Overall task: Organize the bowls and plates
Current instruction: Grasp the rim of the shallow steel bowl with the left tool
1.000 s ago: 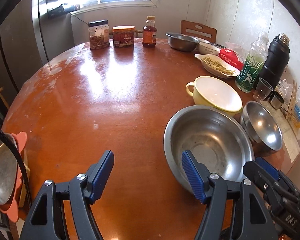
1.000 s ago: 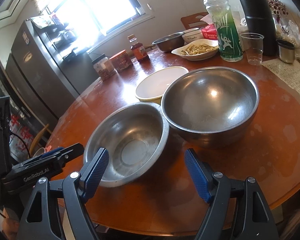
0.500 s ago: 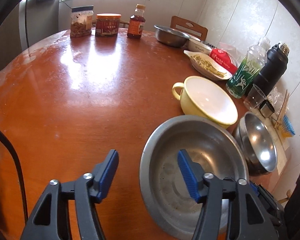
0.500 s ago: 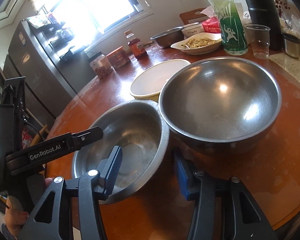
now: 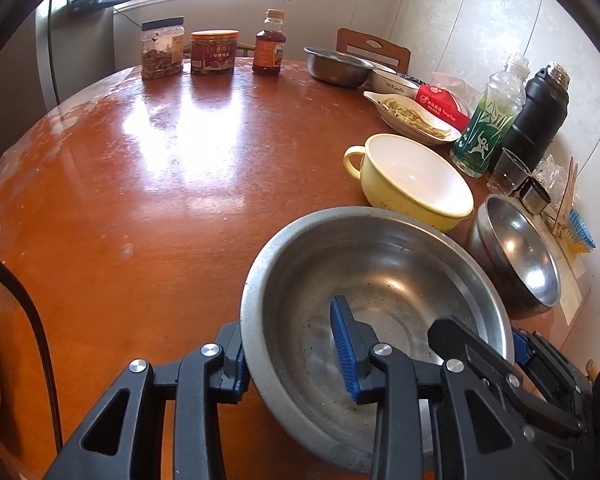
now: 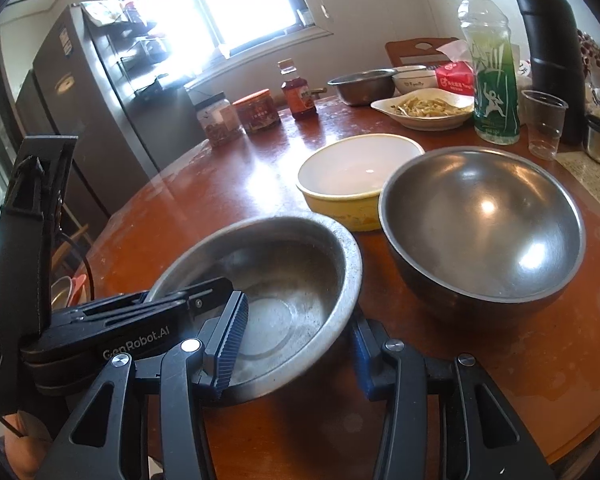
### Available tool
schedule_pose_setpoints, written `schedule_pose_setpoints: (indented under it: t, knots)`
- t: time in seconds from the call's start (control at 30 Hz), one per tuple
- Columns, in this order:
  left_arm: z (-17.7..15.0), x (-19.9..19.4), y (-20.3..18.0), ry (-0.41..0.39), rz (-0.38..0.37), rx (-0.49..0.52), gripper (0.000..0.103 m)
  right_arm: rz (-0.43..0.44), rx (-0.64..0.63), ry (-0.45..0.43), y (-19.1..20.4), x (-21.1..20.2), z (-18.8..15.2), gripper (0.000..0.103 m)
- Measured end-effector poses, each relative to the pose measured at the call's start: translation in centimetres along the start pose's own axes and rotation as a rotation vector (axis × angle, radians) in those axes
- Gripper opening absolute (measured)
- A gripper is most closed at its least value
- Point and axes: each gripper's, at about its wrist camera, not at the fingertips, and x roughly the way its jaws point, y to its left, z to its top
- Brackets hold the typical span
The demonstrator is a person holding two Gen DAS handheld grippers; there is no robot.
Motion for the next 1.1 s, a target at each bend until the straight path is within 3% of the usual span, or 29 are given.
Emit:
schedule_pose_setpoints:
  t: [0.6, 1.1]
  knots:
    - [-1.5, -7.4, 5.2, -0.126, 0.067, -0.084, 0.035, 0.103, -0.148, -0.004, 7.0, 0.0, 1.0, 0.049]
    - [-3.3, -5.9, 7.1, -0.095, 0.089, -0.117, 0.035, 0.097, -0.217, 0.044, 9.0, 2.0, -0.4, 0.049]
